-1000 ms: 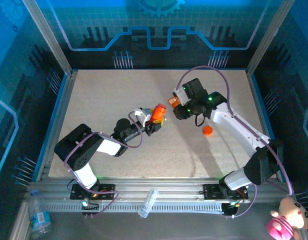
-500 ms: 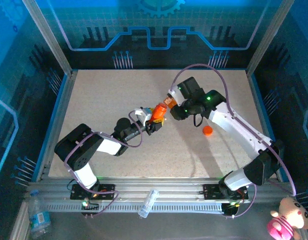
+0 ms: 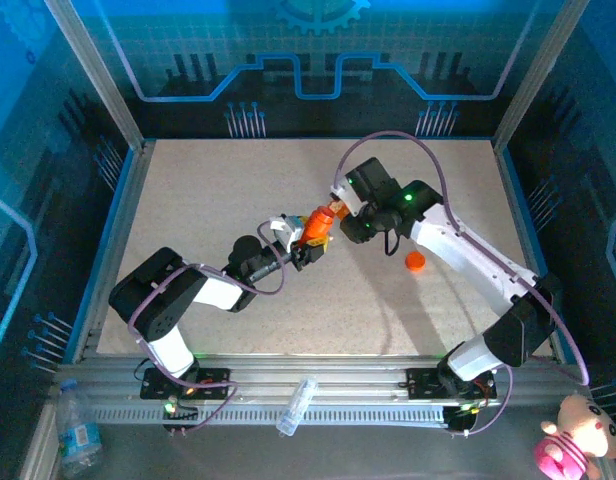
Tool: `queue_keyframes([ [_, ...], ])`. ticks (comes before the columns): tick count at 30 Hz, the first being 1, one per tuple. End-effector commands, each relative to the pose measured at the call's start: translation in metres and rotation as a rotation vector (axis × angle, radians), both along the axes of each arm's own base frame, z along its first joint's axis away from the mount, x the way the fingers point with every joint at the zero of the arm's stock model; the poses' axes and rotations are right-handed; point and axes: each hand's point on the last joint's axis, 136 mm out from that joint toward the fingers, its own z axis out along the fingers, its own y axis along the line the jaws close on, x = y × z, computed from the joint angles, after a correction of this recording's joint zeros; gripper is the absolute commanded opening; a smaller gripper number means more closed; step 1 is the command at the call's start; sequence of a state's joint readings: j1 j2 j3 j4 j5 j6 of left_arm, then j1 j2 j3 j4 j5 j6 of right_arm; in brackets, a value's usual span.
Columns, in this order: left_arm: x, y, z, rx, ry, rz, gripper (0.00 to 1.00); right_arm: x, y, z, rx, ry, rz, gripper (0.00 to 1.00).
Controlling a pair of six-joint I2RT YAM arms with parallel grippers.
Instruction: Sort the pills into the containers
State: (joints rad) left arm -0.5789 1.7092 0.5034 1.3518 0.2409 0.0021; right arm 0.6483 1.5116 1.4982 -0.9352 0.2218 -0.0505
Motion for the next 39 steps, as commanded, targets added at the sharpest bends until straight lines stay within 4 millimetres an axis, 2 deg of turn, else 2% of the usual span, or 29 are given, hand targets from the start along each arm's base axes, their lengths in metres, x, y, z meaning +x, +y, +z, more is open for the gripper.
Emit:
queue_keyframes([
  [1,0.0,-0.003,0.029,-0.05,-0.079,-0.024,0.0,-0.004,0.005,0.005,-0.061,-0.028,0.049,0.16],
  [6,0.0,-0.004,0.03,-0.051,-0.081,-0.028,0.0,-0.004,0.008,0.006,-0.132,-0.062,0.075,0.16],
  [16,-0.001,-0.004,0.03,-0.05,-0.083,-0.031,0.0,0.0,0.009,-0.006,-0.271,-0.091,0.098,0.15],
  [39,-0.001,-0.004,0.031,-0.052,-0.084,-0.034,0.0,0.01,0.009,0.004,-0.428,-0.26,0.097,0.14],
])
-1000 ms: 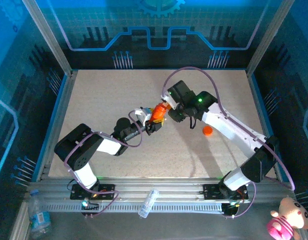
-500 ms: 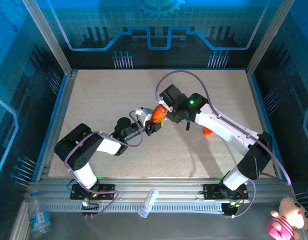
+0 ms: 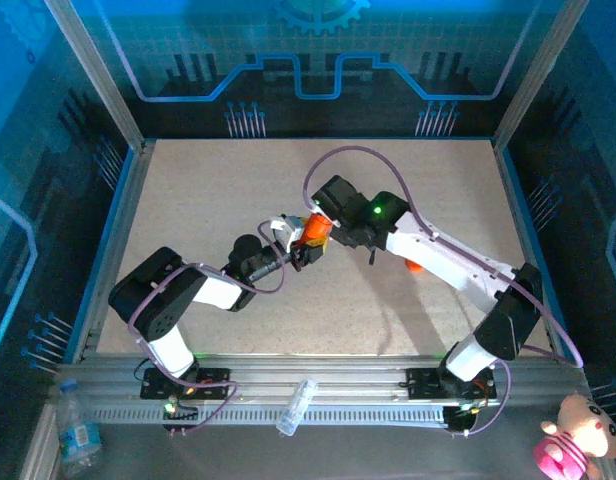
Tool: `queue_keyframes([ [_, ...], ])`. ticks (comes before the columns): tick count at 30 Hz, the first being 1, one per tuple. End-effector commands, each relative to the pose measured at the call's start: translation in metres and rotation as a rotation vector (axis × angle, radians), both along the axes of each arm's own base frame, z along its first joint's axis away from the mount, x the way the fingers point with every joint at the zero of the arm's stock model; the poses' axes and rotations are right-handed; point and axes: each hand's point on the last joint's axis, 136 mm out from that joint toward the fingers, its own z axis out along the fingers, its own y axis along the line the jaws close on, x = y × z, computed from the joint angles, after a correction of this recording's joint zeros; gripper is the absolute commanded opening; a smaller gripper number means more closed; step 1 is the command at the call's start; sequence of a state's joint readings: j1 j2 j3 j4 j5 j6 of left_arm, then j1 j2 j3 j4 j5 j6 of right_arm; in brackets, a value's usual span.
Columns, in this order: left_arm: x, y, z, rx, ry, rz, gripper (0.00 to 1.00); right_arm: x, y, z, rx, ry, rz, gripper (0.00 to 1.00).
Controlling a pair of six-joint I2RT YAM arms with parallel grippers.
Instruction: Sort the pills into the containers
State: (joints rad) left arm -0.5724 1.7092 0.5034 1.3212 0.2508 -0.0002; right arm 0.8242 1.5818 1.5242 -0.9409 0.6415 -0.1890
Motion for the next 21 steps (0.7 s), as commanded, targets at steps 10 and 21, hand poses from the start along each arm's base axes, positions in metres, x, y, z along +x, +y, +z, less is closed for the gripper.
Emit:
queue_keyframes([
  [10,-0.0021,-0.0045,0.0388,-0.071,-0.109,-0.03,0.0,0.0058,0.0028,0.0018,-0.1,-0.098,0.02,0.13],
  [21,-0.0028,-0.0051,0.0395,-0.074,-0.108,-0.033,0.0,0.0062,0.0045,0.0039,-0.136,-0.149,0.037,0.13],
])
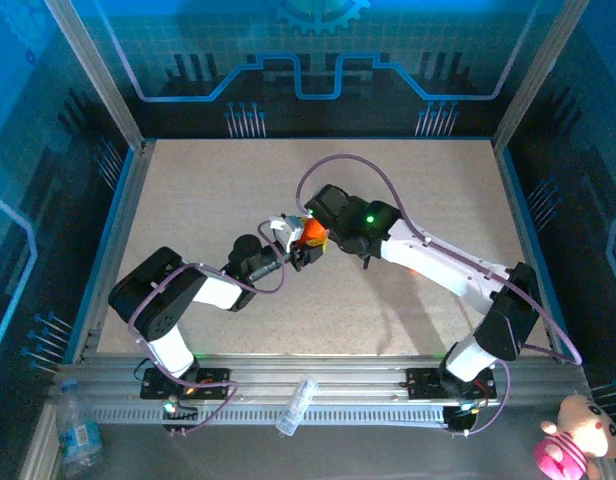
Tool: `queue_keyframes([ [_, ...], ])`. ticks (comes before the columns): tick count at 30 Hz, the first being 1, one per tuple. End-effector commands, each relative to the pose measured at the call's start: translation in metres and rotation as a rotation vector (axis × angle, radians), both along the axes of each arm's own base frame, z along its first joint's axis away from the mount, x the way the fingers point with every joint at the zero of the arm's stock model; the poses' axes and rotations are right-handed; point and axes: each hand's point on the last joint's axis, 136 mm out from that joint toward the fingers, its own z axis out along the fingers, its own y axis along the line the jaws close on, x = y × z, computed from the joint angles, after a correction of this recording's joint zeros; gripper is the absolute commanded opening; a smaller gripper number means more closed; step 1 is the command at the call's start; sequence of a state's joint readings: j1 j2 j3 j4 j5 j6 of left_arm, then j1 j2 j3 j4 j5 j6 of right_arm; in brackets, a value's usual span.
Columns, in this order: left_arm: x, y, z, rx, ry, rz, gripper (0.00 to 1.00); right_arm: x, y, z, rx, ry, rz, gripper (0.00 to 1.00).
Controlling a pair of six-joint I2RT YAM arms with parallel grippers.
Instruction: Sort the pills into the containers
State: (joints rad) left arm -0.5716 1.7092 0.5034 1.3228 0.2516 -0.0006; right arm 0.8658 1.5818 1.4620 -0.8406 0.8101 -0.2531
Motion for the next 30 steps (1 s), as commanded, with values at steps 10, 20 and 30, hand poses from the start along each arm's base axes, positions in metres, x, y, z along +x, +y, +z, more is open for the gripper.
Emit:
queue_keyframes([
  [10,-0.003,-0.005,0.039,-0.072,-0.108,-0.033,0.0,-0.002,0.006,0.004,-0.056,-0.068,0.032,0.11],
  [20,-0.003,-0.005,0.04,-0.074,-0.108,-0.032,0.0,-0.004,0.005,0.012,-0.024,-0.108,0.045,0.1],
  [30,-0.002,-0.006,0.04,-0.076,-0.108,-0.034,0.0,-0.005,0.007,0.008,-0.072,-0.135,0.066,0.1],
])
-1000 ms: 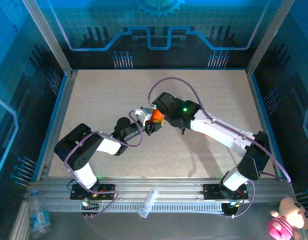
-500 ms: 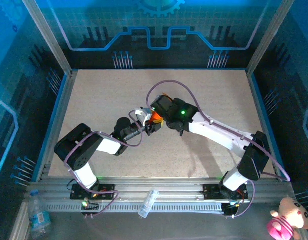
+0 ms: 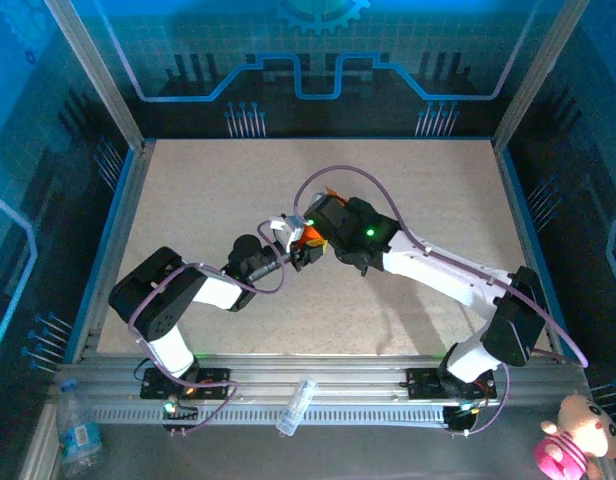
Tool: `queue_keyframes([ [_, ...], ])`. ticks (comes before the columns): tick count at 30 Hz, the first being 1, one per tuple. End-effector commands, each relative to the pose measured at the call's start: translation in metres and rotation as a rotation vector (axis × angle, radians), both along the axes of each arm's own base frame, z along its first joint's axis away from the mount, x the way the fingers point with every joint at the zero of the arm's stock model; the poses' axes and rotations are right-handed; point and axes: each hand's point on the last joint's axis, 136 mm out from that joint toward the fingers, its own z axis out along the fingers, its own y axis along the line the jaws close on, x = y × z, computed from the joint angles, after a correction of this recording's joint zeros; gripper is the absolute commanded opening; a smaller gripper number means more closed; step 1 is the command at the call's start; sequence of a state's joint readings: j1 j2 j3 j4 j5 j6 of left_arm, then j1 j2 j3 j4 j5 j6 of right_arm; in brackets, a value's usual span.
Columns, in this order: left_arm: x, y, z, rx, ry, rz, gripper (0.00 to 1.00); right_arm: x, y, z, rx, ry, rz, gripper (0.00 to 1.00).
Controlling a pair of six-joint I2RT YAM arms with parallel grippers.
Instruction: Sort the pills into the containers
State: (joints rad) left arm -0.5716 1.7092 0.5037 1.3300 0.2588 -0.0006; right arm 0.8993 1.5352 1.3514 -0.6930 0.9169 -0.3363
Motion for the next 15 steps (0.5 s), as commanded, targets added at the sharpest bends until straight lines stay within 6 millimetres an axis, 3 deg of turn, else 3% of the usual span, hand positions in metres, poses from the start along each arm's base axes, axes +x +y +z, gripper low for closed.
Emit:
queue_keyframes([
  [1,-0.0011,-0.0046,0.0385,-0.072,-0.102,-0.026,0.0,-0.0057,0.008,0.0042,-0.022,-0.028,0.043,0.1],
  [15,-0.0014,-0.0047,0.0386,-0.072,-0.102,-0.025,0.0,-0.0036,0.0103,0.0059,-0.068,-0.082,0.047,0.09],
])
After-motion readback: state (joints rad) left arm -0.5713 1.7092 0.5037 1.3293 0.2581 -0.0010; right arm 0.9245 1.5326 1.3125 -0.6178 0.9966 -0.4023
